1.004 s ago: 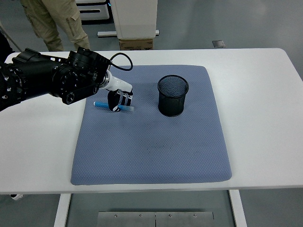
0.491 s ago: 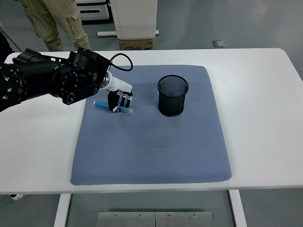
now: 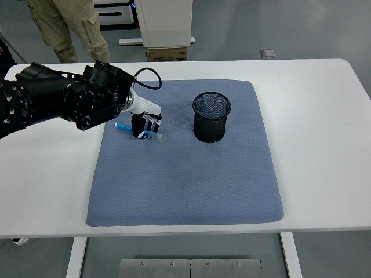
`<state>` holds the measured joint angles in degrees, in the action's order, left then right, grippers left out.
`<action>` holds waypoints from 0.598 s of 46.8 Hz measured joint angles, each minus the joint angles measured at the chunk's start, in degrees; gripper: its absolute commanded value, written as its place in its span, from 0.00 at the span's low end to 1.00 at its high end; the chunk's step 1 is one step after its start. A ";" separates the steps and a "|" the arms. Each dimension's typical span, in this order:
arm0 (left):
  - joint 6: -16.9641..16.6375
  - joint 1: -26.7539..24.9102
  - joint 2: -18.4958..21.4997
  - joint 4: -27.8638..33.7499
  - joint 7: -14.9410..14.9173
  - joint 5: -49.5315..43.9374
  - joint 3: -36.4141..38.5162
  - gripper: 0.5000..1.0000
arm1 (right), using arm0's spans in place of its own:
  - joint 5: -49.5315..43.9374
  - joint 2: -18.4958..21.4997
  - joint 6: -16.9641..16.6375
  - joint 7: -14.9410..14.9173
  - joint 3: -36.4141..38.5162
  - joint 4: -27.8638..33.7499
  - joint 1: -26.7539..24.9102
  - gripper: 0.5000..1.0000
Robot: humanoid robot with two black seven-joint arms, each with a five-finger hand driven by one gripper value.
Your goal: Left hand places marker in pen holder
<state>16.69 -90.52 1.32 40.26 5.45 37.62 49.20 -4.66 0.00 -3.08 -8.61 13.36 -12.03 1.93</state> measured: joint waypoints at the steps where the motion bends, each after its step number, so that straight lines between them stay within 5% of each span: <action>1: 0.00 0.00 0.00 0.00 0.00 0.00 -0.06 0.16 | 0.00 0.00 0.00 0.00 0.00 0.00 0.00 1.00; 11: 0.11 0.00 0.01 -0.06 -0.01 0.01 -1.21 0.26 | 0.00 0.00 0.00 0.00 0.00 0.00 0.00 1.00; 28: 0.27 0.00 0.02 -0.79 0.09 0.08 -1.66 0.26 | 0.00 0.00 0.00 0.00 0.00 -0.01 -0.02 1.00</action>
<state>16.96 -90.52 1.34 39.47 5.54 37.70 47.54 -4.66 0.00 -3.08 -8.61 13.36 -12.04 1.91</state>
